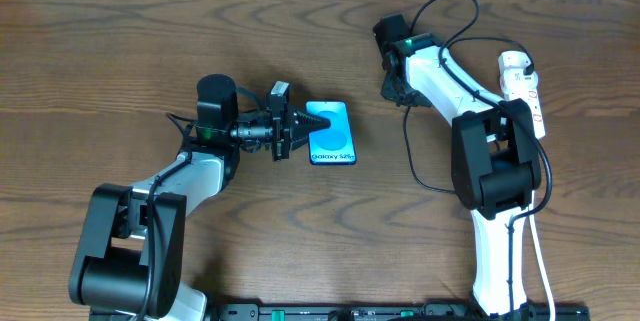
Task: Plug charger to phone and switch on socket
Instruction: 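Lift the USB-C plug and carry it left toward the phone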
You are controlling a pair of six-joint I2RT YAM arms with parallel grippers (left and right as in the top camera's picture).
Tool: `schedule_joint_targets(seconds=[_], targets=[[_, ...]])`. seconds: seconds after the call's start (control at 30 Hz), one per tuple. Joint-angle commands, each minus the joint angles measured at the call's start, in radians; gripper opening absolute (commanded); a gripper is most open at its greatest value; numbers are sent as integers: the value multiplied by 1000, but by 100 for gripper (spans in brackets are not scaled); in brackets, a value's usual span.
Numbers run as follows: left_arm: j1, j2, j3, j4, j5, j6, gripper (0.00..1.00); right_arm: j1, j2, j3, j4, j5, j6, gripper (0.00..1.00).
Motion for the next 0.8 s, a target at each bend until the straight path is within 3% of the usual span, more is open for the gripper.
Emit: schedule_joint_targets(seconds=[0.0, 0.37, 0.53, 0.77], targets=[[-1, -11, 29, 12, 29, 27, 7, -18, 81, -45, -6, -30, -38, 1], [0, -11, 29, 12, 28, 92, 7, -24, 0, -41, 4, -356, -341, 1], [0, -11, 29, 16, 29, 125, 7, -34, -198, -42, -141, -529, -523, 1], [0, -11, 29, 127, 35, 128, 7, -70, -436, -55, -328, -637, -631, 1]])
